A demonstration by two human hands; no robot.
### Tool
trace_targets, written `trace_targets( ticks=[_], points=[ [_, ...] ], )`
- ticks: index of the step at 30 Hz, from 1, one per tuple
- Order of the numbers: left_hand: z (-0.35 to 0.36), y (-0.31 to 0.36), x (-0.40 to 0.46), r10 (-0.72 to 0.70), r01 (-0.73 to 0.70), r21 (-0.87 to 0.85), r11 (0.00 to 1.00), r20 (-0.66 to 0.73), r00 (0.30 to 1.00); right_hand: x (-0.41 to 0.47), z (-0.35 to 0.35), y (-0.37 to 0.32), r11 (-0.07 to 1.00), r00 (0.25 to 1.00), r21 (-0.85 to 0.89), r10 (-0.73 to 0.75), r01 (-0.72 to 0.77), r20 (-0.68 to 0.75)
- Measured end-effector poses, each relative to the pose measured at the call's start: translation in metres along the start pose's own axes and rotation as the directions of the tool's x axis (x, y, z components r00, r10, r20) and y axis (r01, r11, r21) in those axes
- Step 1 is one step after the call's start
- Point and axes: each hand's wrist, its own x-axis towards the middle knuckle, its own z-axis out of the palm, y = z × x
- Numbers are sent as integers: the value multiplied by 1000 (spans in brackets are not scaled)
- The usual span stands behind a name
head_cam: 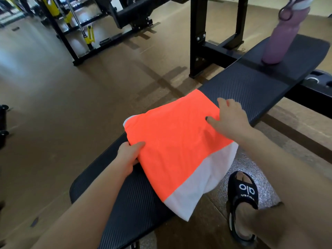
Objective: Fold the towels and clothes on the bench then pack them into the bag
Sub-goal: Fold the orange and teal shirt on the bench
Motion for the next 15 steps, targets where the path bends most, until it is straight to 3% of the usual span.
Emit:
trace_targets(
  ticks=[4, 9, 12, 15],
  points=[
    [1, -4, -6, 37, -36, 36, 999, -13, 999, 28, 14, 9, 976, 963, 106, 164, -189, 213],
    [-6, -5, -10, -32, 41, -109, 993, 81, 996, 43, 22, 5, 944, 949, 144, 273, -296, 157],
    [-7, -3, -16, -86, 118, -163, 980, 191, 978, 50, 21, 7, 925, 930, 193, 279, -328, 239],
    [-7, -5, -19, -110, 139, -177, 974, 167, 980, 57, 19, 11, 900, 915, 271, 252, -341, 314]
  ],
)
